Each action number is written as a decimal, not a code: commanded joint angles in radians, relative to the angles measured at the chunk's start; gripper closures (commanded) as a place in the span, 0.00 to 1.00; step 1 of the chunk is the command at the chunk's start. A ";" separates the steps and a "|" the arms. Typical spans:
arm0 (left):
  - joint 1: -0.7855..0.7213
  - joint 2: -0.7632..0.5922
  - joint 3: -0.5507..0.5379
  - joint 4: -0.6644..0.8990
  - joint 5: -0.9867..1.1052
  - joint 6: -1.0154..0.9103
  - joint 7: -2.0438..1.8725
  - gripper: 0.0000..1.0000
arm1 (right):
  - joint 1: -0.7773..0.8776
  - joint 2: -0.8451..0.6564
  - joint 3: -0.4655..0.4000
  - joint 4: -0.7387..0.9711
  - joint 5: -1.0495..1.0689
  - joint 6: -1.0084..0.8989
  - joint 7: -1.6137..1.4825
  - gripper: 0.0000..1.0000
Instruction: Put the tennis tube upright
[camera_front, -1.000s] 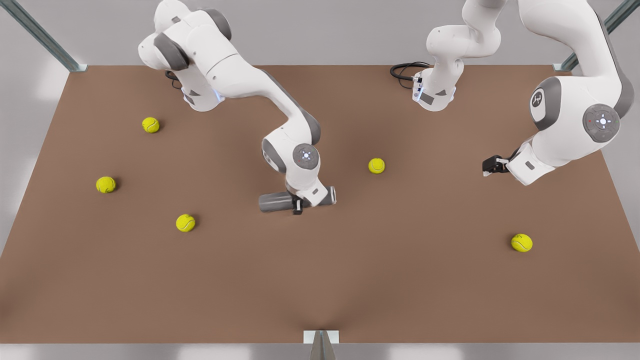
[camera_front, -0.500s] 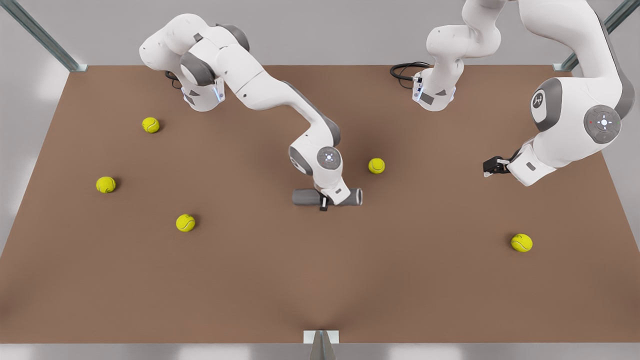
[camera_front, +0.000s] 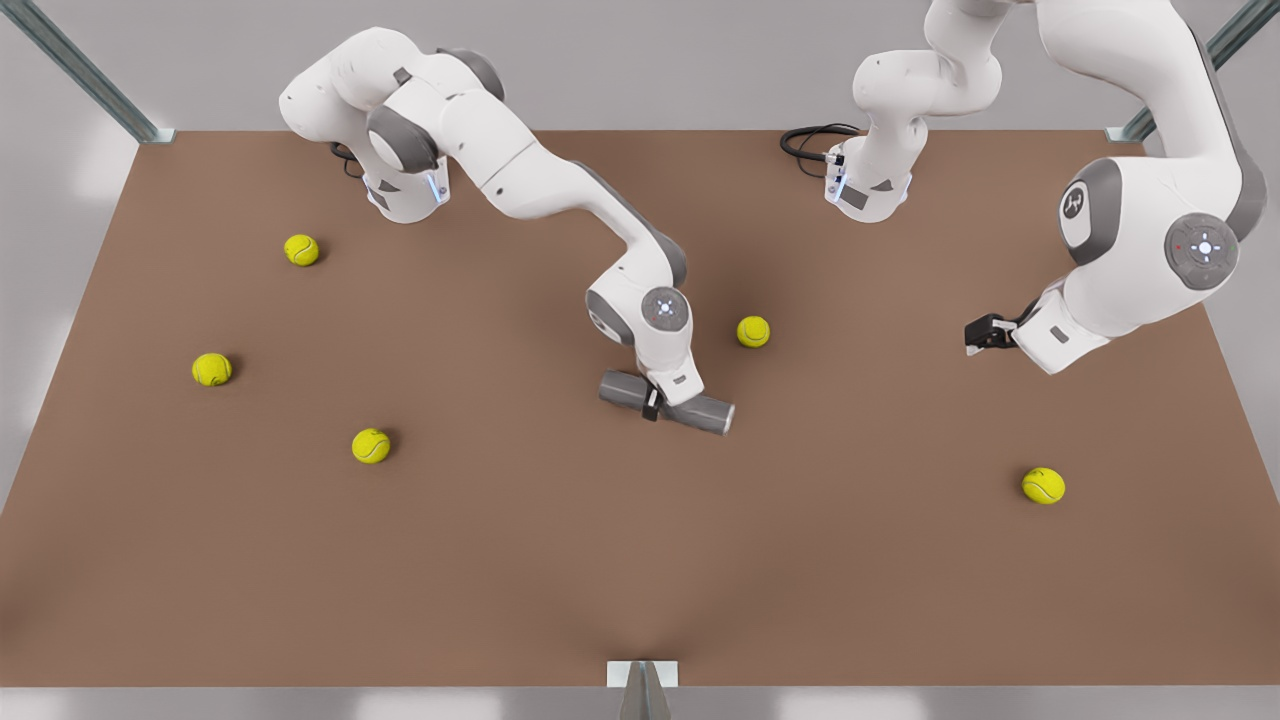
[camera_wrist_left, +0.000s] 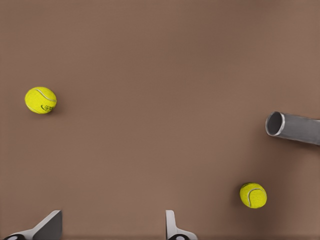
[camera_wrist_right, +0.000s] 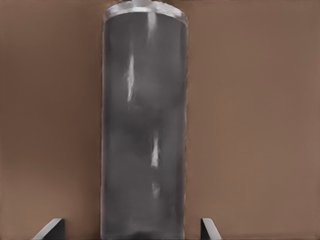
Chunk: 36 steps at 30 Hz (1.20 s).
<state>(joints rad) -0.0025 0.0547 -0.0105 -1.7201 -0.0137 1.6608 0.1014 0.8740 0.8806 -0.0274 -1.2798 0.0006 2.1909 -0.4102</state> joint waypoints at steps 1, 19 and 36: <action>0.001 -0.001 0.000 0.000 0.000 0.000 0.000 0.00 | -0.001 -0.021 0.001 -0.004 0.004 -0.022 0.143 0.00; -0.097 0.791 -0.022 0.218 -0.999 0.229 0.632 0.00 | -0.784 -0.652 0.017 -0.021 -0.042 -0.746 0.450 0.00; -0.154 0.760 -0.126 0.048 -1.043 0.270 0.719 0.00 | -0.764 -0.629 0.020 -0.032 -0.036 -0.780 0.429 0.00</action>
<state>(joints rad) -0.1569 0.8154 -0.1366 -1.6731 -1.0554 1.9153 0.6096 0.1102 0.2531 -0.0076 -1.3119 -0.0371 1.4290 -0.0370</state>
